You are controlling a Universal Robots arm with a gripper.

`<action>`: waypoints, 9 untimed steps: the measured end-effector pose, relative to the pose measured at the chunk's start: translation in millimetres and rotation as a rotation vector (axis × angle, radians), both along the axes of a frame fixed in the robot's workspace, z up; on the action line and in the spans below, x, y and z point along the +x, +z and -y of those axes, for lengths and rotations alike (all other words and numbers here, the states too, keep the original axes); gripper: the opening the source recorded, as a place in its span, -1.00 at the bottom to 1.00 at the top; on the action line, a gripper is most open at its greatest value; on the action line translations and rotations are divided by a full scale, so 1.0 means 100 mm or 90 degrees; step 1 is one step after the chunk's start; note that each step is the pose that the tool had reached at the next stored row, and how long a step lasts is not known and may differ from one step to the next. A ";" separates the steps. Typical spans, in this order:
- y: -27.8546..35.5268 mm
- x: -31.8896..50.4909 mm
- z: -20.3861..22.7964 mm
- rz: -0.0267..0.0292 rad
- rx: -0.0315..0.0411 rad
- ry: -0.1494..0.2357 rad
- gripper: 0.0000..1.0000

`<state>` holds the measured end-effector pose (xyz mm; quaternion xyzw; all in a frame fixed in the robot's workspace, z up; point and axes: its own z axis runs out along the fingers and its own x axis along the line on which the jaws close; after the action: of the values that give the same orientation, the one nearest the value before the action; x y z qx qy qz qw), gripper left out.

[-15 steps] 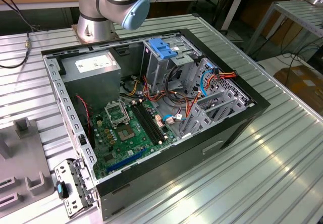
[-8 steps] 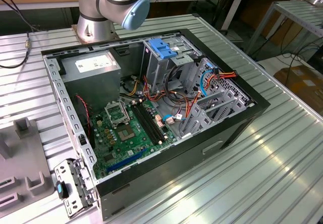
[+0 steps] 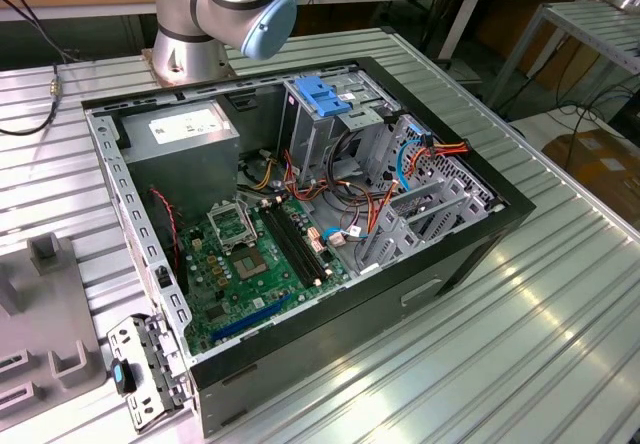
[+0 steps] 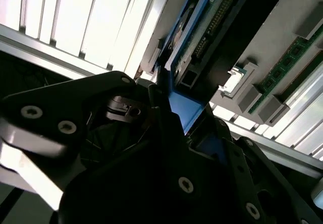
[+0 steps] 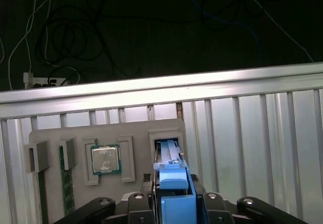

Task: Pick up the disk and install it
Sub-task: 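Pick up the disk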

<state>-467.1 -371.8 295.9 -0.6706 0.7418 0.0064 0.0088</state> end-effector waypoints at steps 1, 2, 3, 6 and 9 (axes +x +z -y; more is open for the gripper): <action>0.000 0.000 0.000 0.0001 0.0000 0.000 -0.22; 0.000 0.000 0.000 0.0000 0.0000 0.000 -0.22; 0.000 0.000 0.000 0.0000 0.0000 0.000 -0.22; 0.000 0.000 0.000 0.0001 0.0000 0.000 -0.24; 0.000 0.000 0.000 0.0000 0.0000 0.000 -0.24</action>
<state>-467.1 -371.7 295.9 -0.6707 0.7416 0.0064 0.0088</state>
